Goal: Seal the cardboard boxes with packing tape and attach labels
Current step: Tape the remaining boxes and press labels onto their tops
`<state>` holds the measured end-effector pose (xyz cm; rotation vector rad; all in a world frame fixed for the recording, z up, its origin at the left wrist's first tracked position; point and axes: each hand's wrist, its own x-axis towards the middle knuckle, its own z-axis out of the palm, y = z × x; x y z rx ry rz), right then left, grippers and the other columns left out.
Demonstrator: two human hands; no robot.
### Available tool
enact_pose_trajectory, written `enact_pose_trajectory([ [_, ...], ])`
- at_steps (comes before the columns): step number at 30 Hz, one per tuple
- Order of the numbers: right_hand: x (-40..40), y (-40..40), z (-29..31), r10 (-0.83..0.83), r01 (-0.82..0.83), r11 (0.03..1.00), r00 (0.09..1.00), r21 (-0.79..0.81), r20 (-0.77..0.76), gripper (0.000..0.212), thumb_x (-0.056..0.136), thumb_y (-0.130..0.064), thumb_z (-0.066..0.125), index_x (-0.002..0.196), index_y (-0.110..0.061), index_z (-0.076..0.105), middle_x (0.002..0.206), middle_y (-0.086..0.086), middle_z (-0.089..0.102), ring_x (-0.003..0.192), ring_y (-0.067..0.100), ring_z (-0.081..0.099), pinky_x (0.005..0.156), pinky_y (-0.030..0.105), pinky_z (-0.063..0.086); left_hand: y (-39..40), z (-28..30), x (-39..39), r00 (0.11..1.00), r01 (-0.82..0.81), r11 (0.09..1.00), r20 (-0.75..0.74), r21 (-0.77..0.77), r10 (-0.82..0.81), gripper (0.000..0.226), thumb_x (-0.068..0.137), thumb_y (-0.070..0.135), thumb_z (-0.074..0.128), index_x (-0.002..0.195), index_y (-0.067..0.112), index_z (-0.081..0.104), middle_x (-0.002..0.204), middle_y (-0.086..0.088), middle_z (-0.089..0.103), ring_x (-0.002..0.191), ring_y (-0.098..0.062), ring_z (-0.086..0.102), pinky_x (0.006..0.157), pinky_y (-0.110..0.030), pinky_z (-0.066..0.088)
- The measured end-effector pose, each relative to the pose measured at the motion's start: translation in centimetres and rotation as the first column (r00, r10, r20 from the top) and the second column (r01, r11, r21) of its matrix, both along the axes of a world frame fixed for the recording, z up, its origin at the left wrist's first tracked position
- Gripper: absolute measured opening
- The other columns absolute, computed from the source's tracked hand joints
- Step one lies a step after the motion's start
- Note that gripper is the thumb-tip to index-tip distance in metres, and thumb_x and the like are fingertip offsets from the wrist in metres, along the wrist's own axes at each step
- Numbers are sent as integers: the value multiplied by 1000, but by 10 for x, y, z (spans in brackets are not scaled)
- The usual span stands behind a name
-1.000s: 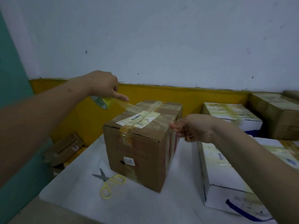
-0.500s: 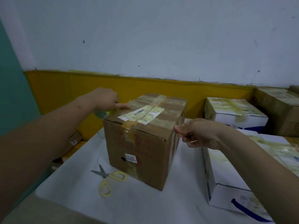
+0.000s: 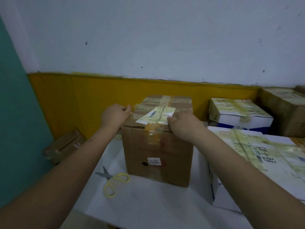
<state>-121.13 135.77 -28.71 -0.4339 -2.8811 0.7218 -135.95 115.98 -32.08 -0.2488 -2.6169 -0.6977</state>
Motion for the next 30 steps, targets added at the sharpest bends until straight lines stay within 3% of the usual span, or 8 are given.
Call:
enact_pose_trajectory([
  [3,-12,32,9,-18,21,999,996,-30,90,44,108,-12,24,150,-2,29,156,23,28,145,44,23,118,52,19,17,-3,19,1000,-9,999,25,-32,10,50,102,29,42,56,11,47,57,-12,49,52,-29,41,50,-31,21],
  [8,-1,83,20,20,-11,999,981,-48,193,48,110,-16,18,157,-5,13,166,12,-7,152,31,-11,121,39,4,30,26,45,909,275,961,317,34,-272,33,99,35,50,70,18,48,71,-5,43,71,-21,43,62,-33,27],
  [14,-6,78,14,-90,112,980,986,-164,138,55,110,-28,24,157,-4,10,163,23,9,149,40,15,118,45,20,-22,40,40,572,373,827,597,421,-562,33,98,27,62,120,3,67,122,-17,69,105,-29,65,87,-32,57],
  [17,-3,78,12,-102,132,946,988,-297,113,63,107,-39,37,157,-7,17,156,18,32,124,38,50,101,43,43,-20,30,30,442,355,811,680,466,-585,34,97,30,60,121,6,65,112,-13,69,96,-21,65,78,-27,58],
  [19,-2,85,5,-131,183,822,982,-539,135,59,100,-47,51,142,-6,46,129,16,63,98,34,66,94,47,54,-14,21,25,385,351,844,760,404,-524,45,85,44,68,111,8,68,98,-8,68,83,-16,64,73,-28,55],
  [24,6,102,-1,-43,193,684,973,-703,226,49,87,-61,62,109,-17,63,97,18,76,94,33,70,88,56,54,-8,9,26,551,396,874,689,282,-472,73,66,74,69,94,6,72,83,-7,66,71,-16,61,70,-30,50],
  [27,7,106,0,-8,180,664,972,-725,234,52,88,-61,59,113,-16,63,99,18,75,93,33,70,90,58,53,-15,-20,35,816,341,853,325,396,-477,74,76,76,58,106,10,72,99,-1,70,96,-21,66,83,-33,48],
  [30,5,110,-2,-13,188,638,972,-747,234,55,89,-60,59,120,-15,61,100,18,75,90,31,70,87,55,55,-16,-72,60,913,205,401,-27,893,-407,61,76,75,60,120,32,61,125,2,65,119,-19,61,97,-37,50],
])
